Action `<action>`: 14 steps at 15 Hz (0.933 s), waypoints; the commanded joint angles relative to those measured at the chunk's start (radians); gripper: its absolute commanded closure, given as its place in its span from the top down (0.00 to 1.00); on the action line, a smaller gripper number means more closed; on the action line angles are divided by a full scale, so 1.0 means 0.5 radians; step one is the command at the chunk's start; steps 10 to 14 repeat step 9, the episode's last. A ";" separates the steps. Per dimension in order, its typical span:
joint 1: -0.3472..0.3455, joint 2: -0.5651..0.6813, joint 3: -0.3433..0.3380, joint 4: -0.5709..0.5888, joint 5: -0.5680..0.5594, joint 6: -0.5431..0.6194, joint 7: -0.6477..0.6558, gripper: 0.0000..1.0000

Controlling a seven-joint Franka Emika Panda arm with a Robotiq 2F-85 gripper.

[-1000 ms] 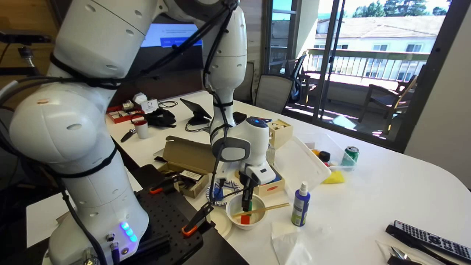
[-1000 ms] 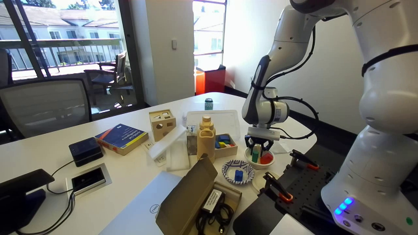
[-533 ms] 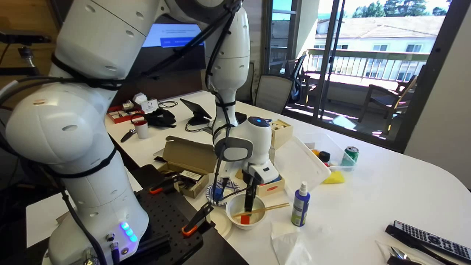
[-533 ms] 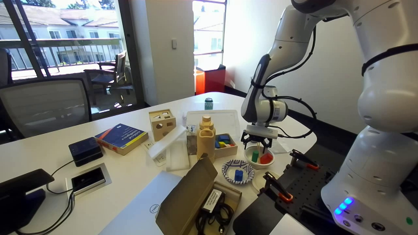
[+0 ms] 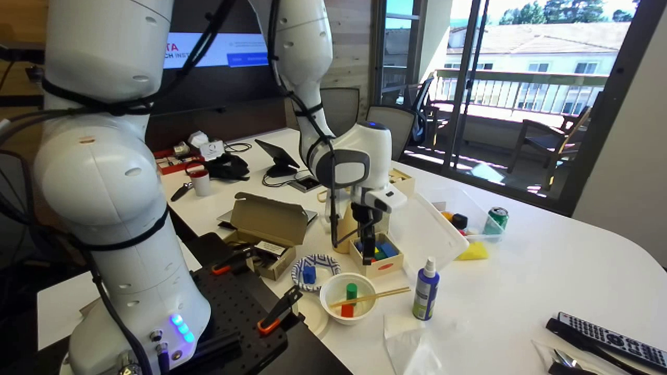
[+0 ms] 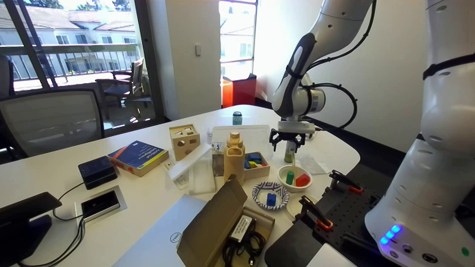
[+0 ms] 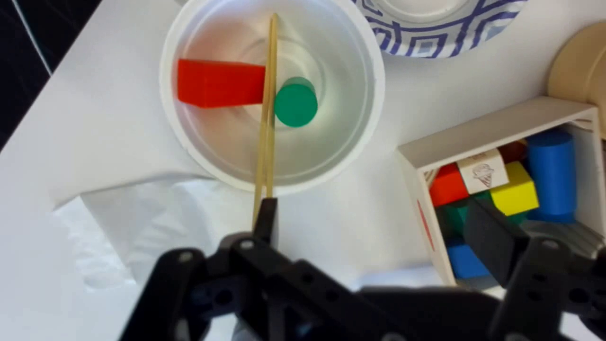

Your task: Shift the green block to the white bowl

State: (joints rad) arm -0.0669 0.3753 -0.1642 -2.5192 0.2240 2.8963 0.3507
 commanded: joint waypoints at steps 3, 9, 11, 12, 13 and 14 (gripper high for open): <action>0.170 -0.558 -0.195 -0.100 -0.465 -0.354 0.064 1.00; 0.028 -0.699 -0.042 -0.041 -0.384 -0.537 -0.108 1.00; 0.028 -0.699 -0.042 -0.041 -0.384 -0.537 -0.108 1.00; 0.028 -0.699 -0.042 -0.041 -0.384 -0.537 -0.108 1.00; 0.028 -0.699 -0.042 -0.041 -0.384 -0.537 -0.108 1.00; 0.028 -0.699 -0.042 -0.041 -0.384 -0.537 -0.108 1.00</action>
